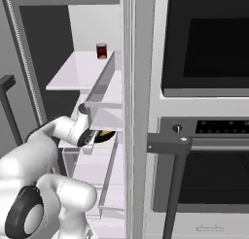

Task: Pick the chicken drumstick and lime from their plates and place them in the bowl. Then put the bowl in the fridge.

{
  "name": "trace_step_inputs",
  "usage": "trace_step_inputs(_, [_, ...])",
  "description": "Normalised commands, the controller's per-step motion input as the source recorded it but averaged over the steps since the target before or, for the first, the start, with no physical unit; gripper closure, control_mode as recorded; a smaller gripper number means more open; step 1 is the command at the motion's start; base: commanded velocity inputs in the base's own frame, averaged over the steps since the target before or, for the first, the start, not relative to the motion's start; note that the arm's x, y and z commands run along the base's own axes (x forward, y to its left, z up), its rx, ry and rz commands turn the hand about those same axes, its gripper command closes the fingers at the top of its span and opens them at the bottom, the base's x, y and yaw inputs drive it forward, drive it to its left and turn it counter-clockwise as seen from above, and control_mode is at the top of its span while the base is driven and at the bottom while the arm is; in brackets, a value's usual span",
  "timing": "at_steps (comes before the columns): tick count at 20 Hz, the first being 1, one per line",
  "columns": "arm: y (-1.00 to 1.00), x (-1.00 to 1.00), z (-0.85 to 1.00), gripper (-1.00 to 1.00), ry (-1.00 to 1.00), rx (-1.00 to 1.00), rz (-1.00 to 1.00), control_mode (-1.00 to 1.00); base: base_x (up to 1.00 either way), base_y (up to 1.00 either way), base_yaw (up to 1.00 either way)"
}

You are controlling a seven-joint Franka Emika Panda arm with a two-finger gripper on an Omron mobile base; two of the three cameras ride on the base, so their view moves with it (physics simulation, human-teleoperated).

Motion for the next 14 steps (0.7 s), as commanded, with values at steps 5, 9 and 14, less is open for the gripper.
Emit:
trace_step_inputs(5, [0.0,0.32,-0.24,1.0,0.1,0.0,0.0,-1.0,0.0,0.0,0.0])
trace_step_inputs(9, [0.0,0.42,-0.24,1.0,0.08,0.0,0.01,-1.0,0.0,0.0,0.0])
trace_step_inputs(14, [0.0,0.57,-0.26,1.0,0.02,0.0,0.03,-1.0,0.0,0.0,0.0])
